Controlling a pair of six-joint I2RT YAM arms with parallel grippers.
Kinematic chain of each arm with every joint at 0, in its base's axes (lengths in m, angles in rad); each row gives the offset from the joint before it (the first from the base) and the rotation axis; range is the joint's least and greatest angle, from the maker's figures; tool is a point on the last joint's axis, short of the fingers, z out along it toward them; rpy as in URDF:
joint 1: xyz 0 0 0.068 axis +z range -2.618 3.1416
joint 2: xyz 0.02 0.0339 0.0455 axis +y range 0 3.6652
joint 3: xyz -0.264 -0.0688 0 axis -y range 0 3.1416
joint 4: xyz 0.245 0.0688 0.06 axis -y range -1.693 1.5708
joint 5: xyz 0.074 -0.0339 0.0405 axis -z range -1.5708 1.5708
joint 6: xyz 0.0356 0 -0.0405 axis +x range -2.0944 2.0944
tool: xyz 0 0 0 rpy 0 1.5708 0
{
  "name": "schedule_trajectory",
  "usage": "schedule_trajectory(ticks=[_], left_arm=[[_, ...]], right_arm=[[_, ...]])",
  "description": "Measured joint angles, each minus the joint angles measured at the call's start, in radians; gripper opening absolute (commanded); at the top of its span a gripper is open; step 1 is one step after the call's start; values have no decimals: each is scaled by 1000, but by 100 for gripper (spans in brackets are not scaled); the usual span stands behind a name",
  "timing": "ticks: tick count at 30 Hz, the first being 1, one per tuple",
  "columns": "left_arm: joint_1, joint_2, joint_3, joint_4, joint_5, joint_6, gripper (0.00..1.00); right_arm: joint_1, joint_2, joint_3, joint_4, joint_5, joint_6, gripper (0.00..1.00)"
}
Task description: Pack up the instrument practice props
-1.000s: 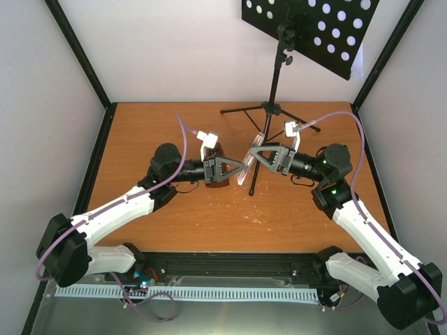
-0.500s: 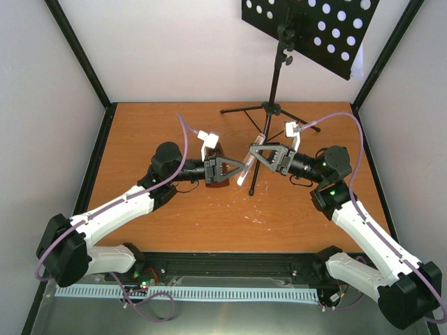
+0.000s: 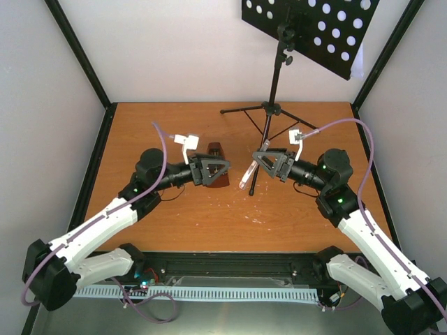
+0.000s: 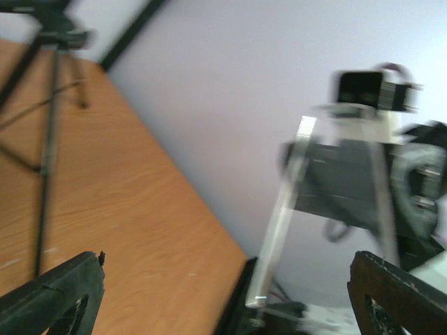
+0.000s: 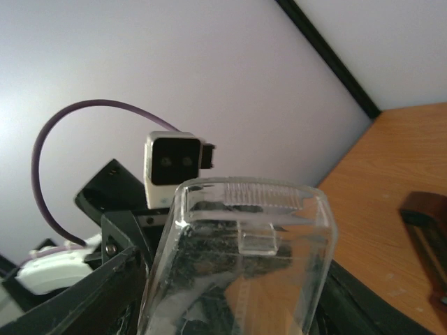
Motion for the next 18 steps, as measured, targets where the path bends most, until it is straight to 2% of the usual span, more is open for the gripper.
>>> schedule_trajectory(ticks=[4, 9, 18], left_arm=[[78, 36, -90, -49, -34, 38, 97], [115, 139, -129, -77, -83, 116, 98], [124, 308, -155, 40, -150, 253, 97]], right_arm=[[1, -16, -27, -80, 70, -87, 59], [1, -34, -116, -123, 136, -158, 60], [2, -66, -202, -124, 182, -217, 61]])
